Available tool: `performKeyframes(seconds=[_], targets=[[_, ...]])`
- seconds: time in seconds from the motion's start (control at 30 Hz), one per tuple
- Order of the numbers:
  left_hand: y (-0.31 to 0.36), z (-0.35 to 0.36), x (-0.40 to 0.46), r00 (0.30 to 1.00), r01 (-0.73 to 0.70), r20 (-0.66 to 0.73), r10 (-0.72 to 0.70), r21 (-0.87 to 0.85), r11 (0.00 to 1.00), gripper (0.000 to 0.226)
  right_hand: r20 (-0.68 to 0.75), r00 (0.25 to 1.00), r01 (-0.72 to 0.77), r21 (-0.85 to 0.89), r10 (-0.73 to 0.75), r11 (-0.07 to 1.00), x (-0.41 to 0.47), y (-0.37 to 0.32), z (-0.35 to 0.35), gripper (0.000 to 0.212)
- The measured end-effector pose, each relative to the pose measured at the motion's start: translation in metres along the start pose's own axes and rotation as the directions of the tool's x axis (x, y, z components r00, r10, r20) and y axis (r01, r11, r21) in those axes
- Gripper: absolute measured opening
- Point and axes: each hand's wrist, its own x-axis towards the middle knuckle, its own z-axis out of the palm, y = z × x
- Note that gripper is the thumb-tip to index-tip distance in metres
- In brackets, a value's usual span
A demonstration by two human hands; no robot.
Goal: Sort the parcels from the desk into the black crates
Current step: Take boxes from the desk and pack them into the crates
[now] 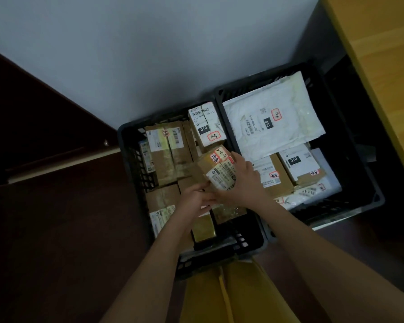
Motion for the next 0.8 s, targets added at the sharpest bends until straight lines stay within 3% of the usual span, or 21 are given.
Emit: performKeyframes(seconds=[0.17, 0.27, 0.37, 0.5, 0.6, 0.7, 0.8], targets=[[-0.013, 0.01, 0.015, 0.988, -0.01, -0.152, 0.029, 0.121, 0.993, 0.031, 0.188, 0.959, -0.193, -0.118, 0.213, 0.974, -0.019, 0.023, 0.002, 0.113], [-0.018, 0.013, 0.016, 0.989, -0.007, -0.146, 0.029, 0.149, 0.989, 0.035, 0.251, 0.916, -0.264, -0.212, 0.314, 0.941, -0.03, 0.031, 0.004, 0.113], [-0.023, 0.013, 0.014, 0.995, 0.005, -0.103, 0.014, 0.183, 0.983, 0.042, 0.323, 0.873, -0.242, -0.367, 0.367, 0.898, -0.038, 0.03, 0.004, 0.116], [-0.032, 0.011, 0.009, 0.996, 0.036, -0.088, -0.016, 0.224, 0.974, 0.038, 0.363, 0.856, -0.196, -0.432, 0.369, 0.88, -0.041, 0.025, 0.009, 0.115], [-0.038, 0.01, 0.006, 0.996, 0.047, -0.089, -0.031, 0.181, 0.982, 0.036, 0.378, 0.854, -0.16, -0.463, 0.357, 0.872, -0.039, 0.017, 0.005, 0.114], [-0.037, 0.008, 0.0, 0.993, 0.035, -0.118, -0.026, 0.074, 0.997, 0.015, 0.397, 0.854, -0.118, -0.483, 0.337, 0.868, -0.035, 0.01, -0.005, 0.113], [-0.035, 0.001, 0.001, 0.99, 0.031, -0.142, -0.022, 0.063, 0.998, 0.021, 0.408, 0.86, -0.069, -0.502, 0.307, 0.862, -0.034, 0.001, -0.013, 0.111]])
